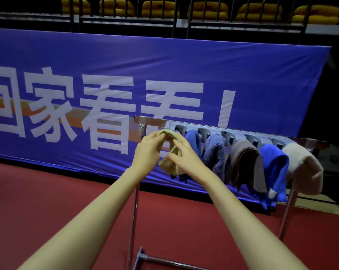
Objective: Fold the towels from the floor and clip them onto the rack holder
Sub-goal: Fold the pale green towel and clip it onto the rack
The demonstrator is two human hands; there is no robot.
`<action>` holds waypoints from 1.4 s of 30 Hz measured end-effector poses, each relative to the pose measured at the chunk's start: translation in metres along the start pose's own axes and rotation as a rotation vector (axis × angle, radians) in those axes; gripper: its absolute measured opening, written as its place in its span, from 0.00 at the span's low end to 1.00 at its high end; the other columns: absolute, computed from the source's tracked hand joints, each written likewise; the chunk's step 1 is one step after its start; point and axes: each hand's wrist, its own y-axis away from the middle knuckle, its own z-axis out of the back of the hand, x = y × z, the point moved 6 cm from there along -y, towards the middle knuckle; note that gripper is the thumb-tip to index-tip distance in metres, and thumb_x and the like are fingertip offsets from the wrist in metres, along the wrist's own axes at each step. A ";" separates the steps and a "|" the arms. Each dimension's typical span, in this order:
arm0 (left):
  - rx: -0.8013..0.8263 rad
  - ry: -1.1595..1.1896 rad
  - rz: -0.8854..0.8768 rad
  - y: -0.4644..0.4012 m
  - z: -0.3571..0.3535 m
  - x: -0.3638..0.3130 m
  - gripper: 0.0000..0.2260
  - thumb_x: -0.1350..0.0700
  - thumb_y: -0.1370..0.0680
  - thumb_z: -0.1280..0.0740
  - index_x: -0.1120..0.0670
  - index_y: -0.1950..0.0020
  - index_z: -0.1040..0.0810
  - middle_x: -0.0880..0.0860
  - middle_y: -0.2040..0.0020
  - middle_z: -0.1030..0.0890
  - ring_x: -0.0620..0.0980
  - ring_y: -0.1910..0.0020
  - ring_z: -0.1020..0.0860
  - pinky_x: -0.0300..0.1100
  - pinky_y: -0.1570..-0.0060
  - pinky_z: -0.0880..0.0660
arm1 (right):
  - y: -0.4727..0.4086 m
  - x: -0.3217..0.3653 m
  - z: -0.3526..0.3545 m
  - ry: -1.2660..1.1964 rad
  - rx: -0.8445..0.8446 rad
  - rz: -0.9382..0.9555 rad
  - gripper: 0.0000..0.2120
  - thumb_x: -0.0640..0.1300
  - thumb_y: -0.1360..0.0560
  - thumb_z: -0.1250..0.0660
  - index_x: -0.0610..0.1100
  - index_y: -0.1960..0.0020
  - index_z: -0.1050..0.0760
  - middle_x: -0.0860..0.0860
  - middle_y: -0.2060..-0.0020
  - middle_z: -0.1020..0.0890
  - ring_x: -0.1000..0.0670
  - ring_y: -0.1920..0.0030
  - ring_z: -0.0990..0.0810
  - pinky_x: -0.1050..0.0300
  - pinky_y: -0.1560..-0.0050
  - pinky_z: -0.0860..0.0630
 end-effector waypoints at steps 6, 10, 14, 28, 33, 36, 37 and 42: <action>-0.058 -0.002 0.059 -0.012 0.014 0.002 0.22 0.69 0.26 0.39 0.55 0.34 0.27 0.55 0.37 0.24 0.57 0.42 0.25 0.53 0.51 0.24 | -0.016 0.010 0.003 0.020 -0.049 0.059 0.28 0.35 0.26 0.40 0.43 0.28 0.39 0.49 0.27 0.41 0.45 0.38 0.31 0.68 0.43 0.36; 0.001 -0.004 0.115 -0.015 0.002 0.006 0.25 0.71 0.27 0.40 0.54 0.33 0.28 0.52 0.35 0.25 0.56 0.41 0.26 0.53 0.52 0.24 | -0.019 0.004 0.006 0.008 -0.045 0.009 0.25 0.34 0.25 0.41 0.42 0.28 0.38 0.49 0.27 0.43 0.48 0.40 0.33 0.75 0.53 0.40; 0.089 0.179 0.204 -0.006 -0.006 0.015 0.25 0.70 0.26 0.42 0.50 0.32 0.28 0.53 0.44 0.19 0.52 0.50 0.21 0.50 0.55 0.23 | -0.019 -0.006 -0.003 0.025 0.024 0.023 0.13 0.36 0.27 0.39 0.38 0.42 0.29 0.49 0.30 0.37 0.44 0.44 0.27 0.57 0.45 0.28; 0.228 0.657 0.459 -0.006 -0.013 0.007 0.30 0.61 0.35 0.37 0.48 0.34 0.36 0.53 0.52 0.17 0.51 0.57 0.19 0.50 0.53 0.24 | -0.020 -0.025 0.008 -0.407 -0.045 -0.106 0.15 0.33 0.26 0.38 0.43 0.41 0.33 0.40 0.44 0.25 0.48 0.43 0.25 0.54 0.41 0.28; 0.231 0.595 0.439 0.004 -0.024 0.020 0.29 0.60 0.34 0.39 0.38 0.35 0.29 0.45 0.38 0.22 0.46 0.37 0.25 0.49 0.36 0.29 | -0.019 -0.025 -0.004 -0.552 -0.015 -0.069 0.28 0.30 0.24 0.42 0.45 0.28 0.45 0.47 0.36 0.29 0.49 0.33 0.29 0.64 0.46 0.25; 0.260 0.577 0.456 0.006 -0.025 0.018 0.31 0.58 0.35 0.39 0.40 0.32 0.31 0.46 0.37 0.23 0.49 0.33 0.28 0.51 0.34 0.30 | -0.024 -0.031 -0.015 -0.481 -0.001 -0.088 0.31 0.32 0.26 0.43 0.48 0.25 0.45 0.47 0.37 0.25 0.46 0.35 0.26 0.55 0.40 0.25; 0.268 0.590 0.455 0.005 -0.025 0.016 0.31 0.61 0.34 0.39 0.43 0.31 0.31 0.47 0.36 0.23 0.47 0.36 0.26 0.47 0.36 0.28 | -0.026 -0.034 -0.018 -0.437 -0.002 -0.093 0.33 0.34 0.28 0.43 0.51 0.26 0.43 0.47 0.40 0.23 0.45 0.37 0.24 0.50 0.39 0.25; 0.289 0.621 0.423 -0.004 -0.032 0.013 0.32 0.68 0.31 0.39 0.49 0.28 0.35 0.49 0.32 0.28 0.44 0.38 0.26 0.31 0.48 0.25 | -0.030 -0.042 -0.020 -0.338 -0.002 -0.149 0.33 0.37 0.27 0.43 0.57 0.26 0.45 0.44 0.46 0.19 0.45 0.49 0.19 0.50 0.46 0.23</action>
